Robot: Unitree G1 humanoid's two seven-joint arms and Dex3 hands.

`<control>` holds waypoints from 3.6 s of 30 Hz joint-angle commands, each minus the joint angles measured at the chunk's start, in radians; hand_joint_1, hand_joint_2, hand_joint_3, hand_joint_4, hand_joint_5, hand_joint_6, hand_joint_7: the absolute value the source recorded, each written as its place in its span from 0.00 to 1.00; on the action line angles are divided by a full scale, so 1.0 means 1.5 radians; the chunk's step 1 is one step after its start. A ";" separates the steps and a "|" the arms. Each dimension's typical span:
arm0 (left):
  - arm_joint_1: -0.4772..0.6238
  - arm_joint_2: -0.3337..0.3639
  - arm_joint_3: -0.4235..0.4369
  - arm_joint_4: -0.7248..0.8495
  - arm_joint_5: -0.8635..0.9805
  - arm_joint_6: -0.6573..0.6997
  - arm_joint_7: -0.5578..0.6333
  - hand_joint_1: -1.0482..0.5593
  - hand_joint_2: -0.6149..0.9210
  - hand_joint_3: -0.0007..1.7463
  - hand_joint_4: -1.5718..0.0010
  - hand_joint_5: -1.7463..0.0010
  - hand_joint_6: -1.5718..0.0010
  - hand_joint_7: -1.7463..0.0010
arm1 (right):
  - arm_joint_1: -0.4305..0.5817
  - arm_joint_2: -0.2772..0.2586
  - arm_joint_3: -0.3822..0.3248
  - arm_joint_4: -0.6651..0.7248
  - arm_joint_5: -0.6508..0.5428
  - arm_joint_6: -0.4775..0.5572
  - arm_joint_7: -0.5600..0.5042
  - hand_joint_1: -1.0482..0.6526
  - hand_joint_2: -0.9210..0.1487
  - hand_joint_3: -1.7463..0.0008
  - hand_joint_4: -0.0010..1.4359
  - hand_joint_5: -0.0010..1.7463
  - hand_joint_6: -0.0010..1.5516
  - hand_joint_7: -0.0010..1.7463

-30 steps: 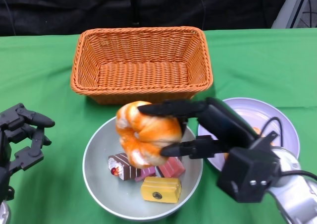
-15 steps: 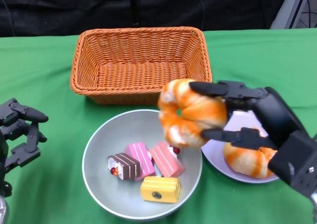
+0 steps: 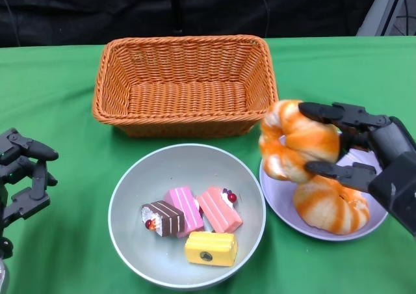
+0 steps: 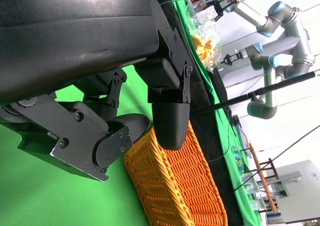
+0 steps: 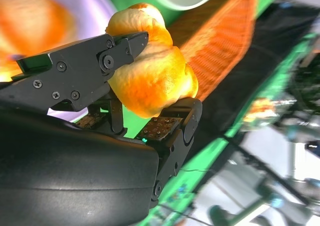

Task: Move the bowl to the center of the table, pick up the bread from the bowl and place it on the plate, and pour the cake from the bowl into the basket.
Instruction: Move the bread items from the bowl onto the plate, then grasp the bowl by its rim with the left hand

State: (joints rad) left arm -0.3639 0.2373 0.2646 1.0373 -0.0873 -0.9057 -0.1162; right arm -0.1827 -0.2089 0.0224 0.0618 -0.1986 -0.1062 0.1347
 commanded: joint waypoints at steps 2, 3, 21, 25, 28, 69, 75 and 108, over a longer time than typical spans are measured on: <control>0.010 0.017 0.001 -0.008 0.005 -0.005 0.008 0.64 0.78 0.63 0.52 0.09 0.52 0.21 | -0.021 -0.022 -0.016 0.066 -0.007 -0.002 -0.022 0.62 0.00 0.95 0.50 0.67 0.71 0.01; 0.010 0.017 0.000 -0.009 0.007 -0.006 0.009 0.63 0.78 0.63 0.52 0.09 0.53 0.21 | -0.023 -0.023 -0.015 0.073 -0.008 -0.004 -0.024 0.62 0.00 0.95 0.50 0.67 0.71 0.01; 0.014 0.011 0.002 -0.012 -0.009 -0.003 -0.013 0.64 0.76 0.67 0.52 0.07 0.51 0.22 | -0.088 -0.051 0.010 0.251 -0.052 0.009 -0.057 0.59 0.00 0.95 0.49 0.52 0.65 0.00; 0.015 0.009 0.004 -0.015 -0.012 0.001 -0.015 0.64 0.75 0.69 0.51 0.08 0.50 0.23 | -0.084 -0.072 0.041 0.221 -0.112 0.045 -0.065 0.51 0.00 0.96 0.49 0.32 0.49 0.00; 0.016 0.010 0.004 -0.017 -0.009 0.002 -0.012 0.64 0.75 0.69 0.52 0.07 0.50 0.23 | -0.079 -0.080 0.057 0.193 -0.142 0.077 -0.064 0.50 0.00 0.96 0.42 0.15 0.37 0.00; 0.012 0.008 -0.006 -0.013 -0.001 -0.007 -0.038 0.66 0.76 0.65 0.50 0.10 0.50 0.26 | 0.120 -0.106 0.034 -0.553 -0.043 0.389 0.237 0.47 0.00 0.97 0.16 0.04 0.14 0.01; 0.007 0.013 -0.011 -0.008 -0.001 -0.012 -0.044 0.64 0.75 0.65 0.48 0.13 0.47 0.31 | 0.132 -0.034 -0.013 -0.486 0.100 0.300 0.207 0.52 0.00 0.96 0.31 0.10 0.25 0.05; 0.048 0.178 -0.143 -0.152 0.126 -0.220 -0.277 0.21 0.99 0.00 0.77 0.99 0.75 0.99 | 0.184 0.130 -0.044 -0.236 0.273 0.059 0.044 0.58 0.22 0.44 0.41 1.00 0.28 0.90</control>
State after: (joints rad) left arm -0.2886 0.4784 0.0570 0.8065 0.0676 -1.1755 -0.5560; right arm 0.0919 -0.0141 -0.0325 -0.2892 0.1940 -0.0252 0.2059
